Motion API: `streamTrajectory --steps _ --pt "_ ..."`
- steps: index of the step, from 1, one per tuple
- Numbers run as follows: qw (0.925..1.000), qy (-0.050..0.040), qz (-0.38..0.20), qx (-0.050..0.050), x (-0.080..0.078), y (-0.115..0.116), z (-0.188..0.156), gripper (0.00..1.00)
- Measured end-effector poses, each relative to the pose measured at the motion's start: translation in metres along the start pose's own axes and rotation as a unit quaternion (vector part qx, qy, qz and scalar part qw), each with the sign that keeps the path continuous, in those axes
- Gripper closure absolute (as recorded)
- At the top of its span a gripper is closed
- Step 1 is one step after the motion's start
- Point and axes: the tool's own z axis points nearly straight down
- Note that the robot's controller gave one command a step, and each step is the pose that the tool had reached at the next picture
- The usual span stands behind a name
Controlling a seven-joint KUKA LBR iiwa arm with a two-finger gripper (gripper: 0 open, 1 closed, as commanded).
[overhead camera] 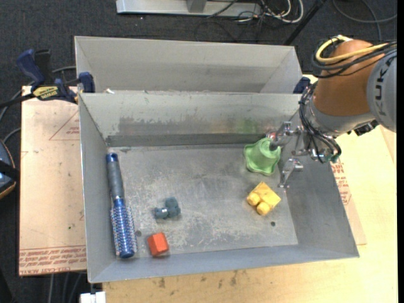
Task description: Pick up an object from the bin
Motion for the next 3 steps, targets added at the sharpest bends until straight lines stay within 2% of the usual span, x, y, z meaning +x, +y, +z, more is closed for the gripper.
streamTrajectory --steps 1,2,3 --pt "0.9891 -0.0141 -0.146 0.004 0.013 0.008 0.019 0.00" --pt "0.9620 -0.0255 -0.272 0.010 0.058 0.002 0.023 0.00" --pt "0.9563 -0.0202 -0.292 0.009 0.055 0.003 0.024 0.00"
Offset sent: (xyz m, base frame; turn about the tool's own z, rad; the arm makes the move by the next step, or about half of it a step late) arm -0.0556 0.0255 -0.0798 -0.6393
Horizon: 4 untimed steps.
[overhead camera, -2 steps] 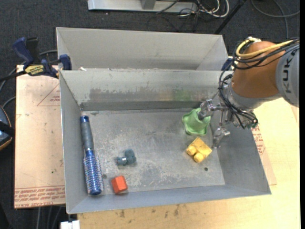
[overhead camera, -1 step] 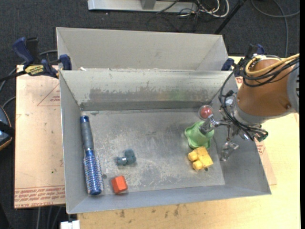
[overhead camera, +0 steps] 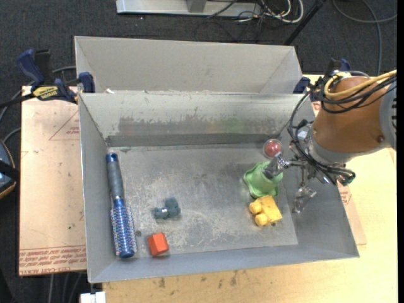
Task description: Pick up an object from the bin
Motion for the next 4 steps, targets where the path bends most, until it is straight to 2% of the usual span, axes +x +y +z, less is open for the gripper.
streamTrajectory --steps 1,4 --pt "0.9969 -0.0054 -0.079 -0.003 -0.0121 0.0145 0.0000 0.00" --pt "0.9956 -0.0047 -0.094 0.000 -0.0123 0.0135 -0.0001 0.00"
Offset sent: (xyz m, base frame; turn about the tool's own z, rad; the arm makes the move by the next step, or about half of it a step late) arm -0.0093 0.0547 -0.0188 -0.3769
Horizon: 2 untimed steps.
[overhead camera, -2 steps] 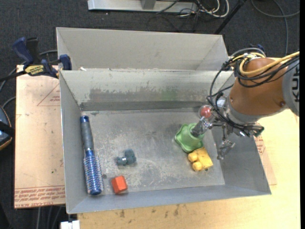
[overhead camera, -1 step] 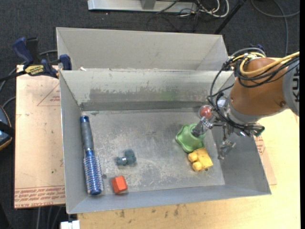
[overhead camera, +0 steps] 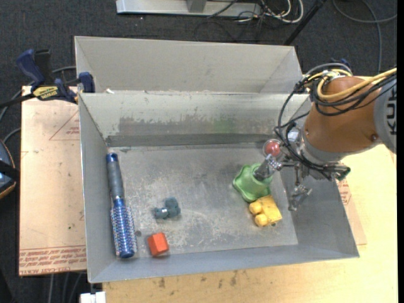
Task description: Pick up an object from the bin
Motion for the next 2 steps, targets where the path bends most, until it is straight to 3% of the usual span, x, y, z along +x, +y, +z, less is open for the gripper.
streamTrajectory --steps 1,2 --pt "0.9987 -0.0005 -0.050 0.000 -0.0005 0.0002 0.0002 0.00" --pt "0.9980 -0.0006 -0.064 0.000 -0.0005 -0.0001 0.0002 0.00"
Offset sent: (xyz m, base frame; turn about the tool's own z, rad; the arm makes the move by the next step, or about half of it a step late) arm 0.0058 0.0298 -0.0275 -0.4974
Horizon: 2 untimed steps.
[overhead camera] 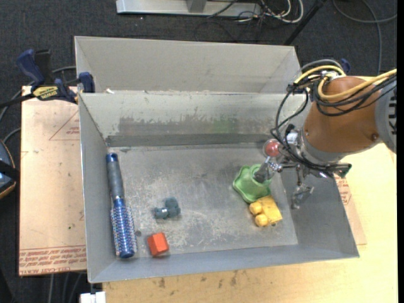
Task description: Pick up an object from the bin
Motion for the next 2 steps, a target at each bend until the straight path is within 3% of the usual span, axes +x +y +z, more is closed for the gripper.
streamTrajectory --steps 2 --pt "0.9994 -0.0011 -0.036 0.001 -0.0003 -0.0004 -0.0002 0.00"
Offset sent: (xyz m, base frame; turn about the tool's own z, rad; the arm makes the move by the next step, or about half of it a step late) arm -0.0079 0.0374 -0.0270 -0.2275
